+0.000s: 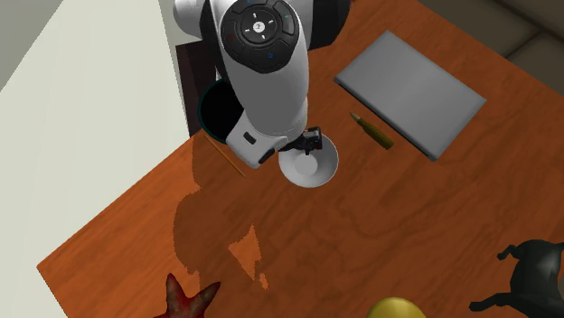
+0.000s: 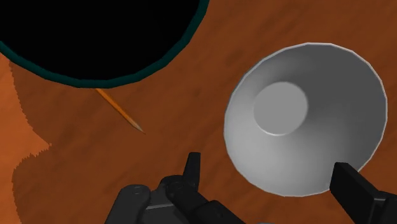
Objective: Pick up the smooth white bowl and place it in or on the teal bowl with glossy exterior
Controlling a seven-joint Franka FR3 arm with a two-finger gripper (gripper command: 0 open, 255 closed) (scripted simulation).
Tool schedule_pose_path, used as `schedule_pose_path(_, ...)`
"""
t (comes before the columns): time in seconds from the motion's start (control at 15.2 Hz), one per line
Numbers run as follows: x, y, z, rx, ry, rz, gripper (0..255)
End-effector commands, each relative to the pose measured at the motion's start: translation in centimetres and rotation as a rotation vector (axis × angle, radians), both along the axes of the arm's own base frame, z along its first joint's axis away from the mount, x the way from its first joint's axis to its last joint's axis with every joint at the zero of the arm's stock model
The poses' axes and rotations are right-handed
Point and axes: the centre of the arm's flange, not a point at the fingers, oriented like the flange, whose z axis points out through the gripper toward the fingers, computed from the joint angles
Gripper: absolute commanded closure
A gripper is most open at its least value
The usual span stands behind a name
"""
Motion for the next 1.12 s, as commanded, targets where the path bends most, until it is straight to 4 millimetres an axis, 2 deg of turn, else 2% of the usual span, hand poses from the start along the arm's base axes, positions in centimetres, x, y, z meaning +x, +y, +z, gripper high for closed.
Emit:
schedule_pose_path(0.0,0.1,0.1,-1.6,-0.002,-0.014,-0.007,0)
schedule_pose_path(0.46,0.2,0.4,-5.5,-0.002,-0.014,-0.007,0)
schedule_pose_path(0.99,0.2,0.4,-5.5,-0.002,-0.014,-0.007,0)
schedule_pose_path(1.06,0.2,0.4,-5.5,-0.002,-0.014,-0.007,255)
